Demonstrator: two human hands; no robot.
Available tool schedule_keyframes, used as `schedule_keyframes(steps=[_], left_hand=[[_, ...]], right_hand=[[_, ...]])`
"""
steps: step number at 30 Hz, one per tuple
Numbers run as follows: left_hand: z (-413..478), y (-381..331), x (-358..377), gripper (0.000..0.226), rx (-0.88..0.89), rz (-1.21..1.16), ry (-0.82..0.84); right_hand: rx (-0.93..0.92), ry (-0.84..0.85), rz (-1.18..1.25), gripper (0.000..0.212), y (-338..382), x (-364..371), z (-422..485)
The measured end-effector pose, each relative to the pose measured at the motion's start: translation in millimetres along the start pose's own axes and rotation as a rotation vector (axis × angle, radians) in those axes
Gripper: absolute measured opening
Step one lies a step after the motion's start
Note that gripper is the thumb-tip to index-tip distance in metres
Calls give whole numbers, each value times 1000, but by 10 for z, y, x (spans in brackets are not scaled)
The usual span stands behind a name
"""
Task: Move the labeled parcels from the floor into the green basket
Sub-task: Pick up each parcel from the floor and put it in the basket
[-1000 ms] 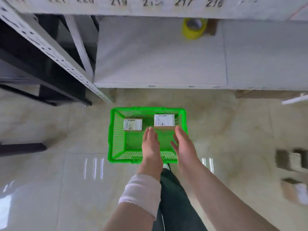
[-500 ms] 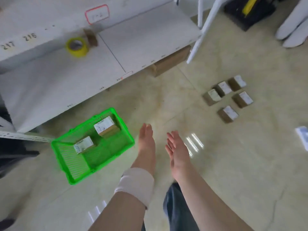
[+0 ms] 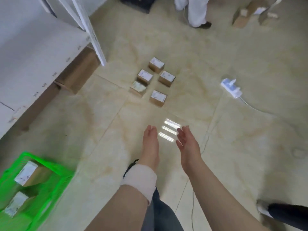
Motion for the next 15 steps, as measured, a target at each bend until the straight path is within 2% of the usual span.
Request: schedule_keyframes(steps=[5,15], left_hand=[[410,19,1018,51,-13,37,39],[1128,-375,2895,52,19,65,39]], right_hand=[[11,4,21,46,581,-375,620],[13,39,-7,46,2117,-908,1853]])
Point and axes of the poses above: each hand's wrist, its own z-axis towards the middle knuckle, its own x-axis out of the palm, y = z × x, the point moved 3 cm from there along z, towards the middle knuckle, and after that the axes turned 15 degrees about -z, right-handed, at the moved point
